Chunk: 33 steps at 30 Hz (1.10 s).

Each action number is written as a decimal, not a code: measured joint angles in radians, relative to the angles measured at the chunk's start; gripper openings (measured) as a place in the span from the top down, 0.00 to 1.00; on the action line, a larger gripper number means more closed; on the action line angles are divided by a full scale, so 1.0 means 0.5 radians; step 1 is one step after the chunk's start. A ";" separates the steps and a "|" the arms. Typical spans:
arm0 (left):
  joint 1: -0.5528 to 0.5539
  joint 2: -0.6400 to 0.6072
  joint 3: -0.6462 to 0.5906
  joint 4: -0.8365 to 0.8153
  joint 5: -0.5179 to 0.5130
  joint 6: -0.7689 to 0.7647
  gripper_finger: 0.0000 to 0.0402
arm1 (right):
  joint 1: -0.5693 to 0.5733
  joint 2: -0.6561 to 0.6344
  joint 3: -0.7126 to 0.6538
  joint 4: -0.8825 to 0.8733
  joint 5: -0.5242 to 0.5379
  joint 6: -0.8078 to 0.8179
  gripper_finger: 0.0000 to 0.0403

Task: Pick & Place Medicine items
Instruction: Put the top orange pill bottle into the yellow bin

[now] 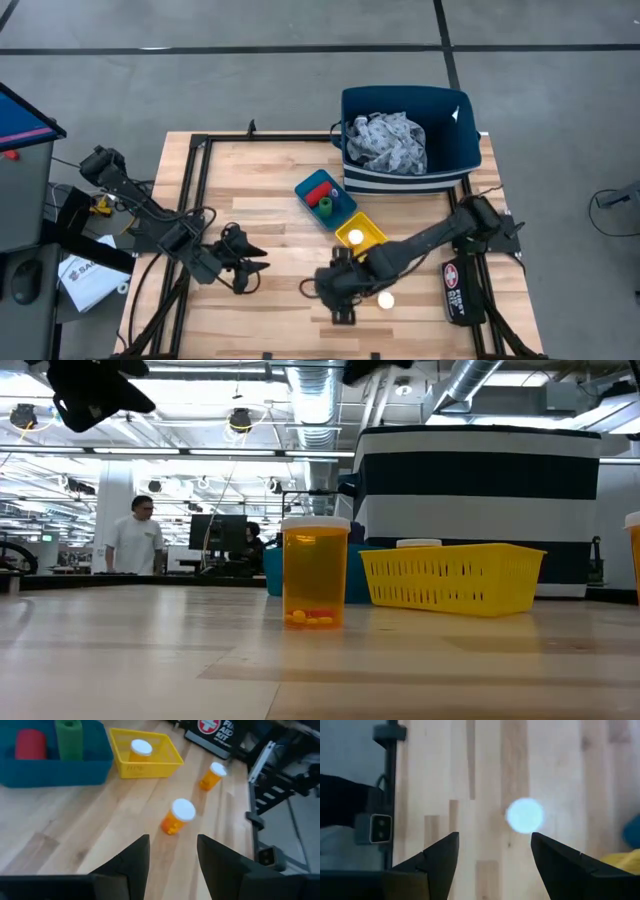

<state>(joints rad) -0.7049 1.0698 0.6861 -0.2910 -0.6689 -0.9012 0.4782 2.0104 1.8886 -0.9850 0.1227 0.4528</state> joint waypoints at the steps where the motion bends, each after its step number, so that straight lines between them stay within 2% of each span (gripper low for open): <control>1: 0.007 0.002 0.000 -0.008 -0.026 0.015 0.61 | -0.005 0.021 -0.020 0.116 -0.024 0.027 0.39; 3: 0.009 -0.006 0.000 -0.002 -0.074 0.058 0.61 | 0.021 0.021 -0.074 0.276 0.015 0.023 0.38; 5: 0.011 -0.007 0.001 0.002 -0.120 0.061 0.61 | 0.045 0.039 -0.126 0.513 0.153 -0.011 0.38; 9: 0.010 -0.006 0.000 0.008 -0.140 0.059 0.61 | 0.074 0.051 -0.255 0.679 0.351 -0.039 0.38; 12: 0.014 -0.006 0.001 0.039 -0.168 0.059 0.61 | 0.049 0.046 -0.375 0.699 0.319 0.112 0.38; 18: 0.025 -0.006 0.000 0.059 -0.171 0.059 0.61 | -0.049 0.052 -0.541 0.807 0.088 0.243 0.38; 33: 0.025 -0.006 0.000 0.093 -0.171 0.061 0.61 | -0.118 0.050 -0.543 0.788 0.144 -0.134 0.38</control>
<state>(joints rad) -0.6926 1.0668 0.6861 -0.2447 -0.7544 -0.8708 0.4191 2.0354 1.6169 -0.5908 0.1948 0.3857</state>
